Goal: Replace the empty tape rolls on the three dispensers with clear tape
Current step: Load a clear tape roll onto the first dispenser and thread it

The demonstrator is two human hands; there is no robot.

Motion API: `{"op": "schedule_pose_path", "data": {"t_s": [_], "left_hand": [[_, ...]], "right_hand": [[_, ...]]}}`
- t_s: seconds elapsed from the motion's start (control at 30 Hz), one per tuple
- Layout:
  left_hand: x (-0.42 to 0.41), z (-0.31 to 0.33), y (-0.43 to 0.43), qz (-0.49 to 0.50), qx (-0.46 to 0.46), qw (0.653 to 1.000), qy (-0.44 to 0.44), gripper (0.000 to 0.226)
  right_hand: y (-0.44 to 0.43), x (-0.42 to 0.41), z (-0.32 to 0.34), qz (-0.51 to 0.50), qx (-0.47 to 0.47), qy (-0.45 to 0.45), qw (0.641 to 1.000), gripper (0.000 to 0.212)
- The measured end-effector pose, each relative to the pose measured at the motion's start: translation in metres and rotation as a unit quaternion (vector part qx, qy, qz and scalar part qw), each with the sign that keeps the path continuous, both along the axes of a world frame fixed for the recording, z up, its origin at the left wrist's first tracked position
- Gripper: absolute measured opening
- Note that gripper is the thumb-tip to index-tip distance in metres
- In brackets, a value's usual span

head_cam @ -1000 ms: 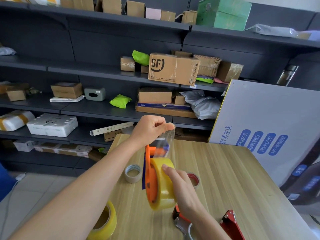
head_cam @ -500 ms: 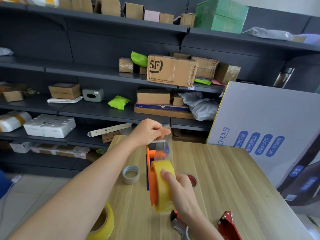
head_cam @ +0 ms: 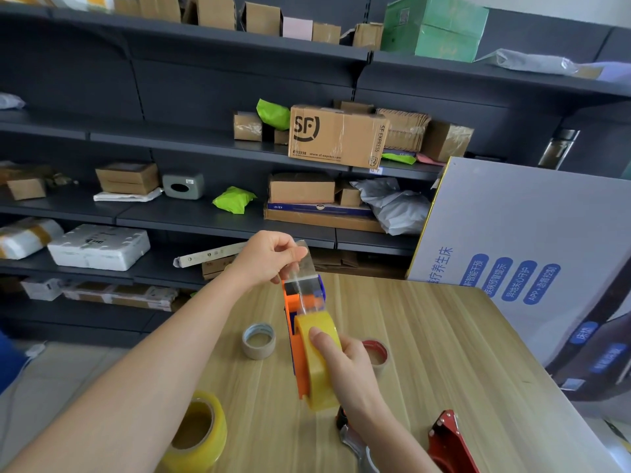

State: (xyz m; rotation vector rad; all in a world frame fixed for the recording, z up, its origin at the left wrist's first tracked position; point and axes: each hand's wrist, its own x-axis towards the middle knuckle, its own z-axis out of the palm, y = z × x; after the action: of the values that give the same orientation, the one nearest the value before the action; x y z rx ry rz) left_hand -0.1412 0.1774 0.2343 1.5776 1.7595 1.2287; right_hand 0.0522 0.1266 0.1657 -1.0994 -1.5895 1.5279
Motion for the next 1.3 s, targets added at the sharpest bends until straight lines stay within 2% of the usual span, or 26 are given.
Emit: {"op": "schedule_pose_path", "data": {"t_s": [0.13, 0.23, 0.37, 0.47, 0.6, 0.7, 0.9, 1.07, 1.2, 1.3], "left_hand": [[-0.001, -0.003, -0.002, 0.018, -0.011, 0.999, -0.033, 0.027], [-0.003, -0.002, -0.004, 0.04, -0.006, 0.999, -0.022, 0.029], [-0.004, 0.0, -0.007, 0.045, 0.005, 0.999, -0.017, 0.027], [-0.004, -0.001, -0.011, 0.052, 0.025, 0.998, -0.01, 0.027], [-0.007, -0.008, -0.016, 0.067, 0.023, 0.997, -0.029, 0.029], [-0.01, -0.009, -0.019, 0.078, 0.011, 0.996, -0.034, 0.029], [-0.016, -0.01, -0.024, 0.113, -0.018, 0.993, 0.0, 0.03], [-0.016, -0.003, -0.03, 0.077, -0.018, 0.997, 0.027, 0.026], [-0.01, 0.007, -0.03, 0.067, -0.049, 0.996, -0.039, 0.03], [-0.01, 0.01, -0.03, 0.064, -0.053, 0.994, -0.067, 0.028]], "right_hand": [[0.0, 0.0, 0.001, -0.007, 0.001, 0.004, 1.0, 0.072], [0.002, 0.0, 0.002, -0.022, 0.006, 0.002, 1.0, 0.072], [0.001, 0.0, 0.004, -0.018, 0.007, -0.001, 1.0, 0.056], [0.001, 0.001, 0.005, -0.021, -0.003, -0.003, 1.0, 0.059], [-0.001, 0.004, 0.005, -0.045, -0.044, 0.005, 0.998, 0.045], [-0.007, 0.004, 0.004, -0.021, -0.014, -0.001, 1.0, 0.05], [-0.013, 0.003, 0.008, 0.003, 0.023, -0.007, 1.0, 0.044], [-0.019, 0.003, 0.001, 0.005, 0.037, -0.009, 0.999, 0.055], [-0.021, 0.001, -0.005, -0.003, 0.065, -0.011, 0.998, 0.039], [-0.019, 0.001, -0.007, -0.022, 0.075, -0.024, 0.997, 0.044]]}}
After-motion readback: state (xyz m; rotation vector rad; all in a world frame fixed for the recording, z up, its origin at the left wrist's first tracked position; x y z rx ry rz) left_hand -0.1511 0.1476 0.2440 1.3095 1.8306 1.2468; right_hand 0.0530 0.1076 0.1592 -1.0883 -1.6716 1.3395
